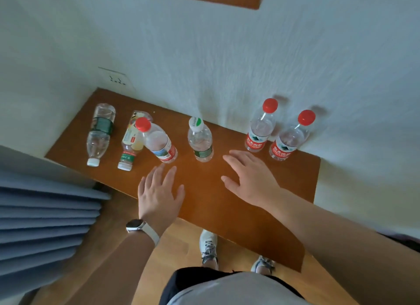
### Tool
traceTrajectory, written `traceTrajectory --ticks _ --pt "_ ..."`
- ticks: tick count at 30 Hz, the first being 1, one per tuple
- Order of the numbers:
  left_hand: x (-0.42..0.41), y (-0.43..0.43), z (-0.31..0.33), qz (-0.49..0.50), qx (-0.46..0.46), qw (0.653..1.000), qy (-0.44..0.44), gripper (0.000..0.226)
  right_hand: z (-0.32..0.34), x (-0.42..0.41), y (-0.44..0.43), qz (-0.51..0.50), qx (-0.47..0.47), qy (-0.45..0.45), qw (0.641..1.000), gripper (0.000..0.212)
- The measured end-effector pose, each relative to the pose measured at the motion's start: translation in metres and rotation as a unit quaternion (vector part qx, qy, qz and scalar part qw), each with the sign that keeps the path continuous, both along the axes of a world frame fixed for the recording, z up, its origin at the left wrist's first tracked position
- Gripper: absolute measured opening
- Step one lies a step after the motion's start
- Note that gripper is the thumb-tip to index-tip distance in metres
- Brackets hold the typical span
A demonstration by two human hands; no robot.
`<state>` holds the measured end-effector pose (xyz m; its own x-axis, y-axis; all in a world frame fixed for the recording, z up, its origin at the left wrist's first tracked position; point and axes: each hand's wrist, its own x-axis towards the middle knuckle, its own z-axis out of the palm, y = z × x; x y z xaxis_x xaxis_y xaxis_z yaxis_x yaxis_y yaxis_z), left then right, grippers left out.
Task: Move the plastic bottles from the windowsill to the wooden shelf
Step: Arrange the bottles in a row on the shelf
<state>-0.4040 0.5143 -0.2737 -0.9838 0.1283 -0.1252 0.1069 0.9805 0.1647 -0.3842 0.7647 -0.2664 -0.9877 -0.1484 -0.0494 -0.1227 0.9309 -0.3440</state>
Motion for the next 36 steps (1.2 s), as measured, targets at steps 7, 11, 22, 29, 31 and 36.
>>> traceTrajectory --ticks 7,11,22,29,31,36 --pt "-0.037 -0.048 0.023 0.042 0.039 0.998 0.034 0.065 0.026 -0.033 -0.040 -0.074 -0.038 0.044 0.996 0.069" --pt "-0.071 -0.062 0.034 0.014 0.062 0.995 0.075 0.070 0.031 -0.053 -0.060 -0.123 -0.105 0.053 0.985 0.075" --pt "-0.118 -0.038 0.040 -0.012 0.174 0.984 0.031 0.075 0.042 -0.091 -0.084 -0.226 -0.204 -0.007 0.953 0.051" --pt "-0.132 -0.014 0.041 -0.013 0.221 0.975 0.009 0.066 0.054 -0.094 -0.078 -0.250 -0.247 -0.016 0.936 0.036" --pt "-0.139 -0.006 0.044 -0.026 0.236 0.971 0.001 0.066 0.060 -0.094 -0.070 -0.261 -0.254 -0.012 0.931 0.035" --pt "-0.155 0.023 0.053 -0.077 0.293 0.952 -0.032 0.064 0.073 -0.098 -0.044 -0.276 -0.218 0.018 0.936 0.045"
